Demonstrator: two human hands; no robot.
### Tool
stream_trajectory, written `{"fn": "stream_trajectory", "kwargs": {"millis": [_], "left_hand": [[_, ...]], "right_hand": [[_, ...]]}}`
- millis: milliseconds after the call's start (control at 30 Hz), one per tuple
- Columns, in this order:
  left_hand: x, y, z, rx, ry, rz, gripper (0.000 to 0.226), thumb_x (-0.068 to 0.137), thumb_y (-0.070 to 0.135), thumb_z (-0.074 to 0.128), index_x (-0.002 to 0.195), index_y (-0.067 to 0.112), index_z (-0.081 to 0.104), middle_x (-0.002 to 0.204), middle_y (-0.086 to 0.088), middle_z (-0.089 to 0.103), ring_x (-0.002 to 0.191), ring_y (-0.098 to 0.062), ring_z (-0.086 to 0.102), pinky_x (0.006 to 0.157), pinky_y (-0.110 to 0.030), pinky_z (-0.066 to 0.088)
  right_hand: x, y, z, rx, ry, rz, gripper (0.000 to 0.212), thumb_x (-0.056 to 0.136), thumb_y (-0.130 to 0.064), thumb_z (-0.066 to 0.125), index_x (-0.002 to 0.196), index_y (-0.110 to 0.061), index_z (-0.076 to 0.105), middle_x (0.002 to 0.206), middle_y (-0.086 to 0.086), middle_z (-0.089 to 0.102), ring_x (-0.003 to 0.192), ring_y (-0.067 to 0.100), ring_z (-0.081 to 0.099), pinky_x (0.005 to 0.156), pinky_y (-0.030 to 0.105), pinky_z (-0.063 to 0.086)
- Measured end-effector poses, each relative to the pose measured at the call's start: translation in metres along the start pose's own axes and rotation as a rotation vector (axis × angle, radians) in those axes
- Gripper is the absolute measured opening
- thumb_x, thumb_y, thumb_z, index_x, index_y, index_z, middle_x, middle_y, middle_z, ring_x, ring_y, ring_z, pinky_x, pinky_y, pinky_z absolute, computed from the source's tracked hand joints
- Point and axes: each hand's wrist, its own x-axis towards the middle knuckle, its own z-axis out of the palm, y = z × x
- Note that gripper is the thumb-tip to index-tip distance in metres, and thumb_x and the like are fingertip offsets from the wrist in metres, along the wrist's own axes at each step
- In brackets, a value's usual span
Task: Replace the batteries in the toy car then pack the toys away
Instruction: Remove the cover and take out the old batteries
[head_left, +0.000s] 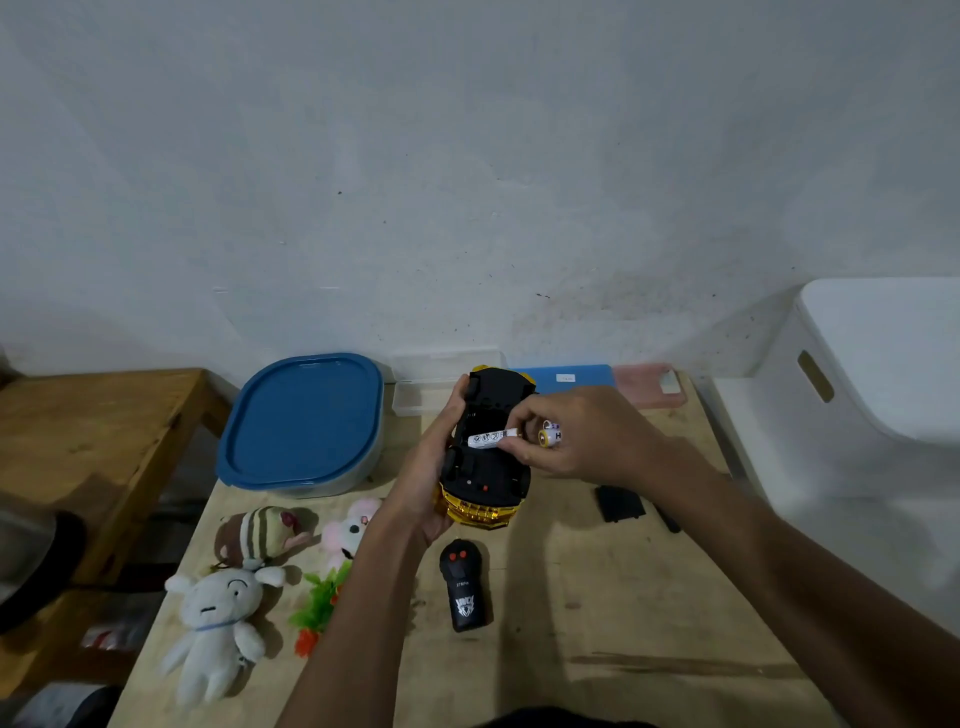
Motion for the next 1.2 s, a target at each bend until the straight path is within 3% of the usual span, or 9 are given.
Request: {"fn": "stream_trajectory", "kwargs": {"millis": [300, 433, 500, 567, 633, 733, 833, 1067, 1200], "left_hand": [[0.001, -0.005, -0.002, -0.030, 0.036, 0.001, 0.040, 0.106, 0.039, 0.037, 0.104, 0.044, 0.077, 0.116, -0.007, 0.075, 0.097, -0.025, 0.073, 0.078, -0.037, 0.061], [0.005, -0.011, -0.005, 0.011, 0.085, -0.027, 0.042, 0.102, 0.049, 0.043, 0.139, 0.034, 0.056, 0.137, -0.015, 0.062, 0.123, -0.032, 0.061, 0.095, -0.042, 0.051], [0.008, -0.014, -0.008, 0.038, 0.074, -0.043, 0.052, 0.100, 0.055, 0.045, 0.145, 0.030, 0.051, 0.141, -0.018, 0.058, 0.127, -0.037, 0.057, 0.094, -0.041, 0.051], [0.010, -0.016, -0.011, 0.054, 0.060, -0.048, 0.055, 0.099, 0.058, 0.045, 0.145, 0.029, 0.049, 0.139, -0.020, 0.059, 0.121, -0.040, 0.058, 0.085, -0.040, 0.054], [0.011, -0.017, -0.015, 0.048, 0.056, -0.045, 0.056, 0.098, 0.059, 0.045, 0.147, 0.030, 0.047, 0.139, -0.021, 0.059, 0.117, -0.041, 0.058, 0.079, -0.039, 0.056], [0.011, -0.020, -0.018, 0.014, 0.061, -0.078, 0.056, 0.098, 0.059, 0.047, 0.145, 0.029, 0.050, 0.141, -0.025, 0.055, 0.116, -0.041, 0.058, 0.078, -0.040, 0.057], [0.013, -0.027, -0.021, -0.026, 0.044, -0.096, 0.053, 0.098, 0.057, 0.049, 0.145, 0.033, 0.049, 0.144, -0.024, 0.052, 0.118, -0.041, 0.055, 0.079, -0.040, 0.057], [0.022, -0.044, -0.023, -0.064, 0.090, -0.134, 0.059, 0.095, 0.055, 0.055, 0.148, 0.031, 0.045, 0.144, -0.021, 0.054, 0.116, -0.038, 0.060, 0.084, -0.043, 0.056], [0.026, -0.059, -0.016, 0.016, 0.111, -0.089, 0.042, 0.097, 0.032, 0.056, 0.138, 0.022, 0.055, 0.126, -0.021, 0.066, 0.103, -0.037, 0.066, 0.080, -0.043, 0.059]], "right_hand": [[-0.004, -0.005, 0.020, 0.622, 0.188, 0.289, 0.018, 0.071, -0.045, 0.078, 0.087, -0.036, 0.075, 0.082, -0.016, 0.073, 0.080, 0.003, 0.069, 0.067, 0.022, 0.055], [-0.007, -0.013, 0.029, 0.813, 0.279, 0.377, 0.015, 0.079, -0.025, 0.078, 0.094, -0.026, 0.076, 0.087, -0.008, 0.075, 0.085, 0.003, 0.069, 0.071, 0.019, 0.055], [-0.007, -0.015, 0.029, 0.893, 0.338, 0.431, 0.015, 0.083, -0.024, 0.075, 0.098, -0.022, 0.076, 0.088, -0.009, 0.075, 0.086, 0.003, 0.069, 0.071, 0.017, 0.054], [-0.008, -0.015, 0.030, 1.024, 0.414, 0.549, 0.016, 0.087, -0.026, 0.069, 0.099, -0.017, 0.076, 0.070, -0.014, 0.070, 0.067, 0.000, 0.066, 0.060, 0.011, 0.047], [-0.013, -0.013, 0.036, 1.224, 0.439, 0.718, 0.021, 0.091, -0.032, 0.063, 0.097, -0.015, 0.075, 0.057, -0.012, 0.058, 0.044, 0.002, 0.044, 0.044, 0.013, 0.032], [-0.021, -0.004, 0.044, 1.612, 0.376, 0.830, 0.025, 0.096, -0.031, 0.054, 0.105, -0.013, 0.069, 0.073, -0.008, 0.059, 0.039, 0.004, 0.024, 0.040, 0.020, 0.018], [-0.029, 0.006, 0.053, 1.889, 0.306, 0.870, 0.020, 0.095, -0.030, 0.054, 0.103, -0.015, 0.063, 0.068, -0.008, 0.049, 0.036, 0.003, 0.021, 0.035, 0.017, 0.019], [-0.045, 0.023, 0.061, 1.892, 0.354, 0.954, 0.018, 0.095, -0.027, 0.055, 0.088, -0.015, 0.065, 0.063, -0.006, 0.047, 0.046, 0.003, 0.044, 0.035, 0.015, 0.032], [-0.055, 0.039, 0.061, 1.800, 0.408, 1.004, 0.015, 0.096, -0.018, 0.056, 0.089, -0.012, 0.067, 0.068, -0.002, 0.055, 0.051, 0.005, 0.050, 0.041, 0.017, 0.039]]}}
